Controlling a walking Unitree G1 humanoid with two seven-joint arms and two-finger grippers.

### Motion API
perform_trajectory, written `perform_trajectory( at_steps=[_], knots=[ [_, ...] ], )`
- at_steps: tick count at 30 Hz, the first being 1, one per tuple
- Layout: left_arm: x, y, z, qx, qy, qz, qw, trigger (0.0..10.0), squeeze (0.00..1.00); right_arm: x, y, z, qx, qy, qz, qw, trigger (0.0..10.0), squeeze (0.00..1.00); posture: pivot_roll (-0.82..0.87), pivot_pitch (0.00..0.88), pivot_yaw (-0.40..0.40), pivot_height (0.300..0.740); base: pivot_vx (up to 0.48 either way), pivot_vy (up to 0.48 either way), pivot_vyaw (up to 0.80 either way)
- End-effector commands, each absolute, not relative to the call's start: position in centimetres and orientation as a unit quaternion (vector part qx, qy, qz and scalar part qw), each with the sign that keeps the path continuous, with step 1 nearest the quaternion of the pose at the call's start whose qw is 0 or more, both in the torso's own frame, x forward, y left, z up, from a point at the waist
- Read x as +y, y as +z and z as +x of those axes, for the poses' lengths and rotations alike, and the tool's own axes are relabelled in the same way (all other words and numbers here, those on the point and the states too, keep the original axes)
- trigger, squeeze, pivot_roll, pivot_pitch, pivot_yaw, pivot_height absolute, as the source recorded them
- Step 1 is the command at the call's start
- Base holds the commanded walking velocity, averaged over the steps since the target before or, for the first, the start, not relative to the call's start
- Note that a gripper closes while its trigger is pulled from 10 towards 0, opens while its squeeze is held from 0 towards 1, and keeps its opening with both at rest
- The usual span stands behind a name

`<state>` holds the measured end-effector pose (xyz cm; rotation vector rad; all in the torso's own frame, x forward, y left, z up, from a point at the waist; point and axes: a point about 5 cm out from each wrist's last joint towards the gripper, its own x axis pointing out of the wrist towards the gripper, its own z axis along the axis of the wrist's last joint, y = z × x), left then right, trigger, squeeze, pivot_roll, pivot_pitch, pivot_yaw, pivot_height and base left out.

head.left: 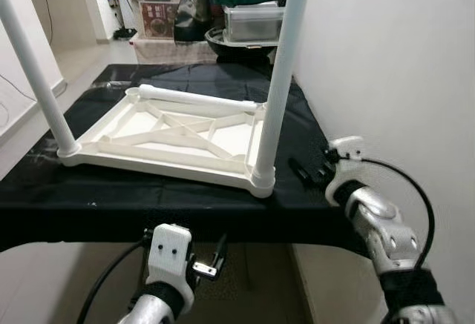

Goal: Building children table

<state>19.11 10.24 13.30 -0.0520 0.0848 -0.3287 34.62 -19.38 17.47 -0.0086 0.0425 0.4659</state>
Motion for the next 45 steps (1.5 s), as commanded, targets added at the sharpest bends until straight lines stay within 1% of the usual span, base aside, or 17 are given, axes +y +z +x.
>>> perform_trajectory(
  at_steps=[1,3,4,6,7,9,14,16,20,27,31,33,36,41,45],
  knots=[
    [9.8,13.5,18.4,0.045,-0.183,-0.025,0.982,10.0,0.0,-19.8,17.7,34.7,0.036,0.291,0.002,0.956,10.0,0.0,0.12,0.108,-0.051,0.74,0.0,0.0,0.0],
    [9.6,13.6,18.0,0.045,-0.191,-0.02,0.98,10.0,0.0,-20.2,18.2,34.8,0.05,0.344,-0.009,0.937,10.0,0.0,0.12,0.11,-0.052,0.74,0.0,0.0,0.0],
    [9.6,13.6,18.0,0.045,-0.191,-0.02,0.98,10.0,0.0,-20.2,18.2,34.8,0.05,0.344,-0.009,0.937,10.0,0.0,0.12,0.11,-0.052,0.74,0.0,0.0,0.0],
    [9.6,13.6,17.9,0.046,-0.192,-0.02,0.98,10.0,0.0,-20.5,18.5,34.8,0.06,0.376,-0.017,0.925,10.0,0.0,0.12,0.113,-0.05,0.74,0.0,0.0,0.0],
    [9.6,13.6,17.9,0.046,-0.192,-0.02,0.98,10.0,0.0,-20.5,18.5,34.8,0.06,0.376,-0.017,0.925,10.0,0.0,0.12,0.113,-0.05,0.74,0.0,0.0,0.0],
    [9.5,13.6,17.8,0.047,-0.194,-0.021,0.98,10.0,0.0,-20.8,18.7,35.0,0.064,0.402,-0.025,0.913,10.0,0.0,0.12,0.111,-0.053,0.74,0.0,0.0,0.0],
    [9.4,13.7,17.7,0.047,-0.198,-0.02,0.979,10.0,0.0,-20.5,19.1,35.8,0.056,0.407,-0.027,0.911,10.0,0.0,0.12,0.107,-0.05,0.74,0.0,0.0,0.0],
    [9.4,13.7,17.5,0.047,-0.201,-0.021,0.978,10.0,0.0,-19.7,19.5,36.6,0.045,0.409,-0.023,0.911,10.0,0.0,0.13,0.107,-0.051,0.74,0.0,0.0,0.0],
    [9.3,13.8,17.3,0.048,-0.203,-0.022,0.978,10.0,0.0,-18.9,19.6,37.2,0.039,0.412,-0.023,0.91,10.0,0.0,0.13,0.109,-0.052,0.74,0.0,0.0,0.0],
    [9.3,13.9,17.1,0.049,-0.202,-0.023,0.978,10.0,0.0,-18.5,19.8,37.5,0.035,0.415,-0.018,0.909,10.0,0.0,0.13,0.114,-0.054,0.74,0.0,0.0,0.0],
    [9.2,13.9,17.0,0.052,-0.204,-0.025,0.977,10.0,0.0,-17.7,20.3,38.0,0.025,0.424,-0.012,0.905,10.0,0.0,0.13,0.115,-0.053,0.74,0.0,0.0,0.0],
    [9.1,13.9,17.0,0.053,-0.207,-0.025,0.977,10.0,0.0,-16.9,20.4,38.4,0.017,0.422,-0.012,0.906,10.0,0.0,0.13,0.118,-0.055,0.74,0.0,0.0,0.0],
    [9.0,13.9,16.9,0.053,-0.208,-0.025,0.976,10.0,0.0,-16.5,20.6,38.6,0.013,0.419,-0.01,0.908,10.0,0.0,0.13,0.122,-0.056,0.74,0.0,0.0,0.0],
    [9.0,14.0,17.0,0.053,-0.206,-0.028,0.977,10.0,0.0,-15.2,21.5,39.3,-0.008,0.41,-0.003,0.912,10.0,0.0,0.13,0.134,-0.063,0.74,0.0,0.0,0.0],
    [8.9,14.1,17.0,0.052,-0.206,-0.028,0.977,10.0,0.0,-14.8,21.8,39.6,-0.015,0.408,-0.001,0.913,10.0,0.0,0.13,0.135,-0.065,0.74,0.0,0.0,0.0]
  ],
)
